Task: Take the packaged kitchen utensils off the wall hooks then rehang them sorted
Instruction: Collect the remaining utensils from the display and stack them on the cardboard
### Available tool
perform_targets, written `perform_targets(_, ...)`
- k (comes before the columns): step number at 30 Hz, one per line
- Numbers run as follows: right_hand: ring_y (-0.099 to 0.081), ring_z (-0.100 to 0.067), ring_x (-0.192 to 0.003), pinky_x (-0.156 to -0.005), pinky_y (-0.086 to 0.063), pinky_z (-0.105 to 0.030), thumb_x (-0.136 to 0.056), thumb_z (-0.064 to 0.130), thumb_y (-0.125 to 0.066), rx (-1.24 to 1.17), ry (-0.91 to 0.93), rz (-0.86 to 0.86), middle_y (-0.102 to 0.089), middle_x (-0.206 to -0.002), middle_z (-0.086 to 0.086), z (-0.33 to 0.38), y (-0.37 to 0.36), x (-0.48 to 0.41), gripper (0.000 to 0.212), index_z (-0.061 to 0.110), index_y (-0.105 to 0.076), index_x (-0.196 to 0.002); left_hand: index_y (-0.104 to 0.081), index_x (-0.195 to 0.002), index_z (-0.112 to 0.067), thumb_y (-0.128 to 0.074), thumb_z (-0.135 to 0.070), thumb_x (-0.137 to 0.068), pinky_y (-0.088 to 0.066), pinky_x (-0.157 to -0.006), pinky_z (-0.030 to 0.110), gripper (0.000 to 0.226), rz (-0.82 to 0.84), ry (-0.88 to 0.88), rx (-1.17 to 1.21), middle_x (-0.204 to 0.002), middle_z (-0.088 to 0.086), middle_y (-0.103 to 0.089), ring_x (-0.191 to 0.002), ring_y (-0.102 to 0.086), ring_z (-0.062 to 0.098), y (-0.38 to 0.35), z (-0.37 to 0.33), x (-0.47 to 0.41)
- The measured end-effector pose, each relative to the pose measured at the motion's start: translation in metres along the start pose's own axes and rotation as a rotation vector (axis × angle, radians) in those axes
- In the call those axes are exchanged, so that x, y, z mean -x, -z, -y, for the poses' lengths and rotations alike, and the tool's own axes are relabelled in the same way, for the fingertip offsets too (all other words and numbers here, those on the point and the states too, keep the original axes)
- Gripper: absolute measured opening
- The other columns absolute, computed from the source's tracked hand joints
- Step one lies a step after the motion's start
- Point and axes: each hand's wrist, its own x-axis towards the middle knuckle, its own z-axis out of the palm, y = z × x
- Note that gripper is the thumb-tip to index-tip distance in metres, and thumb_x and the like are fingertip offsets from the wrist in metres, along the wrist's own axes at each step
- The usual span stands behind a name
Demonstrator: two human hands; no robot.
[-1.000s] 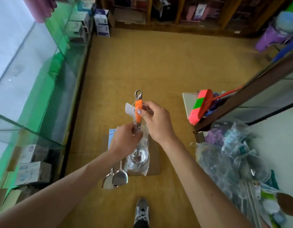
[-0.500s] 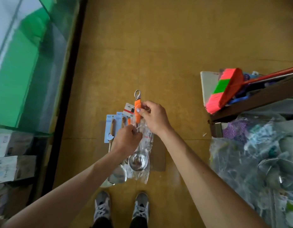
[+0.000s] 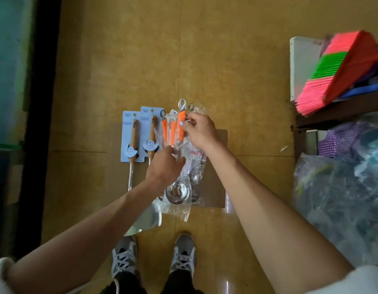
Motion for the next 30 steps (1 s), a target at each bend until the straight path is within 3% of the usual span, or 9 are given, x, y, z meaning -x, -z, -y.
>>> perform_targets(2,-0.061,-0.013,-0.084,-0.086,-0.054,-0.036,-0.095,0.020,-0.066,-0.013,-0.047,-0.004,-0.064,-0.102,0.000,-0.006,-0.010,-0.007,0.026,0.010,-0.067,-0.120,-0.052,-0.130,-0.010,-0.061,-0.030,-0.091,-0.055,-0.072,0.037,0.045,0.026,0.012,-0.002,-0.091,0.008,-0.070,-0.078,-0.065,0.024,-0.003,0.007,-0.007)
perform_targets(4,-0.062,-0.014,-0.098,-0.088,-0.051,-0.030,-0.095,0.023,-0.066,-0.011,-0.081,-0.022,-0.063,-0.115,0.001,-0.013,-0.018,-0.012,0.038,0.011,-0.060,-0.131,-0.044,-0.141,-0.011,-0.064,-0.030,-0.092,-0.055,-0.085,0.044,0.056,0.035,0.021,-0.013,-0.117,0.014,-0.067,-0.101,-0.065,0.029,-0.004,0.011,-0.009)
perform_targets(7,-0.058,-0.023,-0.118,-0.097,-0.048,-0.033,-0.093,0.022,-0.067,0.018,-0.106,-0.094,-0.059,-0.133,-0.007,-0.023,-0.026,-0.013,0.048,0.012,-0.053,-0.138,-0.037,-0.147,-0.012,-0.065,-0.029,-0.092,-0.052,-0.093,0.046,0.064,0.029,0.010,-0.032,-0.134,0.015,-0.057,-0.116,-0.059,0.031,-0.005,0.013,-0.007)
perform_targets(14,-0.057,-0.026,-0.121,-0.102,-0.049,-0.044,-0.094,0.016,-0.066,-0.046,-0.143,-0.152,-0.050,-0.138,-0.011,-0.028,-0.023,0.000,0.051,0.014,-0.049,-0.142,-0.040,-0.145,-0.013,-0.063,-0.027,-0.093,-0.055,-0.087,0.041,0.059,0.041,0.007,-0.050,-0.126,0.015,-0.061,-0.100,-0.066,0.027,0.005,0.008,0.005)
perform_targets(17,-0.055,-0.028,-0.123,-0.103,-0.047,-0.046,-0.094,0.018,-0.065,-0.046,-0.132,-0.146,-0.050,-0.138,-0.013,-0.017,-0.017,0.008,0.051,0.012,-0.049,-0.142,-0.040,-0.145,-0.014,-0.061,-0.028,-0.094,-0.052,-0.087,0.034,0.057,0.031,-0.003,-0.068,-0.130,0.015,-0.060,-0.102,-0.067,0.027,0.013,0.003,0.011)
perform_targets(22,-0.051,-0.026,-0.126,-0.098,-0.037,-0.025,-0.097,0.022,-0.062,0.009,-0.109,-0.164,-0.052,-0.137,-0.013,0.006,0.000,0.020,0.050,0.010,-0.048,-0.143,-0.040,-0.145,-0.015,-0.057,-0.034,-0.097,-0.049,-0.089,0.036,0.055,-0.040,-0.035,-0.082,-0.136,0.013,-0.056,-0.109,-0.063,0.026,0.032,-0.014,0.021)
perform_targets(25,-0.048,-0.024,-0.131,-0.099,-0.033,-0.022,-0.098,0.030,-0.060,0.075,-0.074,-0.171,-0.051,-0.143,-0.010,0.021,0.011,0.029,0.055,0.013,-0.043,-0.148,-0.038,-0.147,-0.016,-0.052,-0.041,-0.098,-0.045,-0.101,0.040,0.057,-0.085,-0.107,-0.119,-0.150,0.012,-0.043,-0.130,-0.049,0.029,0.047,-0.022,0.025)
perform_targets(28,-0.042,-0.028,-0.138,-0.113,-0.032,-0.036,-0.098,0.045,-0.053,0.218,0.050,-0.192,-0.048,-0.148,-0.013,0.034,0.019,0.044,0.062,0.010,-0.044,-0.148,-0.023,-0.155,-0.019,-0.040,-0.054,-0.098,-0.020,-0.120,0.047,0.069,-0.181,-0.235,-0.315,-0.162,0.010,-0.017,-0.149,-0.016,0.028,0.071,-0.025,0.032)
perform_targets(30,-0.037,-0.030,-0.142,-0.117,-0.028,-0.041,-0.095,0.053,-0.045,0.295,0.138,-0.206,-0.044,-0.151,-0.016,0.040,0.025,0.058,0.069,0.009,-0.043,-0.148,-0.019,-0.156,-0.022,-0.033,-0.062,-0.095,-0.013,-0.122,0.047,0.074,-0.268,-0.299,-0.399,-0.163,0.011,-0.015,-0.150,-0.011,0.029,0.089,-0.026,0.041)
